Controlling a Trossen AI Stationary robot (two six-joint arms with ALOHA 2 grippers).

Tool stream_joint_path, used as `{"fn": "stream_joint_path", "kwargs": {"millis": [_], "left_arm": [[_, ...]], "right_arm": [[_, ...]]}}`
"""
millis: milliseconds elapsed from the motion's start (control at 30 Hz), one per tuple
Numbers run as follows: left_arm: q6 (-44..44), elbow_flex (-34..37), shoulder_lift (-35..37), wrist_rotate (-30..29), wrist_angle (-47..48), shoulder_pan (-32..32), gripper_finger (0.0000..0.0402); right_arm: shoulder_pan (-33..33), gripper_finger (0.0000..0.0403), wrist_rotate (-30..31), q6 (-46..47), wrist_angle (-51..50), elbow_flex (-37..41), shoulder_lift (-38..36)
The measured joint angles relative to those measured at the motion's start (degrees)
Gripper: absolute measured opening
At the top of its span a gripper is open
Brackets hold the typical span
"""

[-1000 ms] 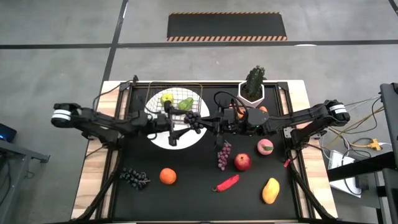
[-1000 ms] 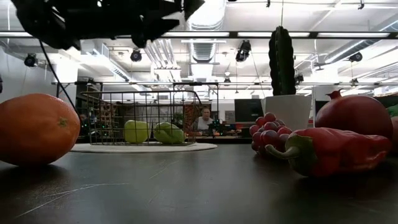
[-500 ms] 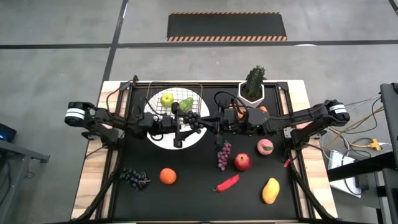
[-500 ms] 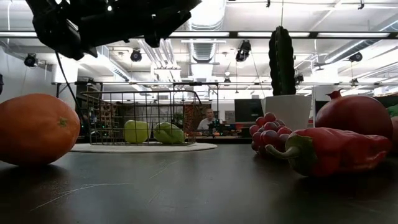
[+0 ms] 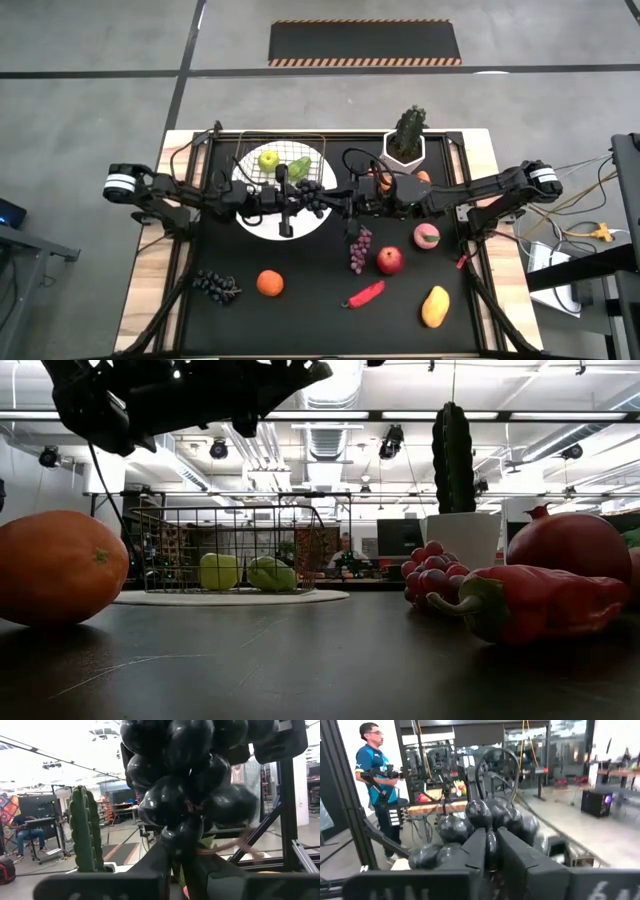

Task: Build produce basket
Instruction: Put the top black grapes in the gold wire basket

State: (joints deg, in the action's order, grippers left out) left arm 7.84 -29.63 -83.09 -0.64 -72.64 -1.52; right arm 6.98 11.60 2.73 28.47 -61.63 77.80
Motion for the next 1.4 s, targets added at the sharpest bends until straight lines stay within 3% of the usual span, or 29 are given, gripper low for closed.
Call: {"fn": "stream_joint_path", "kwargs": {"millis": [200,400,567,767,900,1133,1267,1400], "left_arm": [[-0.07,0.07,0.00,-0.19,0.45,0.00,0.0004],[-1.53,-0.07,1.79,-0.04,4.48,0.02,0.0002],[-3.66,0.00,4.28,0.09,10.26,0.13,0.0002],[-4.49,-1.56,10.40,-2.78,20.92,0.13,0.0001],[0.53,-7.59,16.34,-12.24,42.77,0.20,0.0001],[9.41,-24.73,17.78,-40.00,90.98,-0.06,0.0001],[14.79,-30.69,15.64,-46.84,104.24,-0.91,0.0001],[19.93,-32.17,13.27,-52.54,110.60,-2.91,0.0001]], "right_arm": [[0.02,0.0132,0.39,6.79,-8.58,0.00,-1.47],[0.74,0.0213,0.63,11.47,-22.46,0.02,-7.76],[1.77,0.0244,0.39,15.68,-34.01,0.02,-13.09],[2.79,0.0249,0.58,16.99,-43.53,0.04,-16.52],[4.09,0.0242,0.67,16.23,-47.84,0.04,-16.52],[7.76,0.0230,3.52,14.64,-49.69,0.44,-13.61],[9.26,0.0228,4.08,13.73,-49.22,0.44,-11.92],[10.29,0.0230,5.07,13.74,-49.24,0.54,-10.55]]}}
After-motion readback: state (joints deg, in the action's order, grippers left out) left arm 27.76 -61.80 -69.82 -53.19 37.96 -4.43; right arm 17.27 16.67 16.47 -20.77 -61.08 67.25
